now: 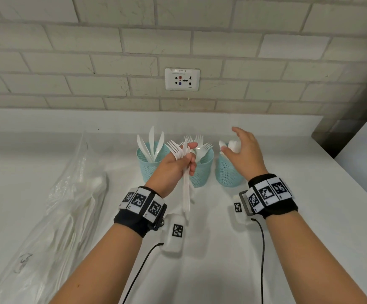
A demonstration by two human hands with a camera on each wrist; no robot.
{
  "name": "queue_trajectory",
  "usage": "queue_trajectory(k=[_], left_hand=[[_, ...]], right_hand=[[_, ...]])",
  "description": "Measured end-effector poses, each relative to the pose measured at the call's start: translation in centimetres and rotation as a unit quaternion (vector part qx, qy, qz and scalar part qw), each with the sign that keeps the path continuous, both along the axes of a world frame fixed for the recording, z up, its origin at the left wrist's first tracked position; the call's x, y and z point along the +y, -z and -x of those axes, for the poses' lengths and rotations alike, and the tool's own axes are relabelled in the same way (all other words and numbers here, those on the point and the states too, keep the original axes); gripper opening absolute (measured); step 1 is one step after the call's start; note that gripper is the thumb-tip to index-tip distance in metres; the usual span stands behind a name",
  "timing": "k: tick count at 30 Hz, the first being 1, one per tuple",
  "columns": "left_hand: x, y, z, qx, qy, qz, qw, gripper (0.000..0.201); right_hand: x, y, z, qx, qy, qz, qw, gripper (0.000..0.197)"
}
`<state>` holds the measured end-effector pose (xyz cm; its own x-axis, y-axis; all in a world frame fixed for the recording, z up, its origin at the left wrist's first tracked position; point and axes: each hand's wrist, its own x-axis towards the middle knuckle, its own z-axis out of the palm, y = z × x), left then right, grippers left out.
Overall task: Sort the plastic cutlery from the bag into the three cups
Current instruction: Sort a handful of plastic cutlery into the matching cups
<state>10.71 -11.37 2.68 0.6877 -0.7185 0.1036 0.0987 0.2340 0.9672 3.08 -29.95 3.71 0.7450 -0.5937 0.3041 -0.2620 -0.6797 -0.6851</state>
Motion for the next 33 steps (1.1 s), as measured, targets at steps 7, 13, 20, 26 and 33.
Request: queue_trajectory(k=[7, 13, 20, 26, 33], left_hand=[[-0.2, -0.6, 0.5, -0.092, 0.016, -0.041, 0.995, 0.019], [1.1, -0.7, 0.3, -0.101, 0.016, -0.066, 0.993, 0.019], [2.6, -0.9, -2.0, -0.121, -0.042, -0.118, 0.985, 0.031], [3.8, -4.7, -6.2, -0.149, -0.230, 0.051, 0.960, 0.029], [2.1, -5.8, -8.7, -0.200, -0.264, 0.101, 0.938, 0.030]], right_hand=[[7.1, -3.9, -1.4, -0.012, -0.251, -0.025, 0.968, 0.030], [8.5, -5.9, -2.2, -0.079, -0.263, -0.293, 0.916, 0.012], [5.6, -8.8, -2.3, -0.360, -0.173, -0.421, 0.814, 0.010], [3.9, -8.0, -2.2, -0.416, -0.060, -0.342, 0.841, 0.012], [5.0, -0.5, -4.5, -0.097, -0.045, -0.126, 0.986, 0.015]])
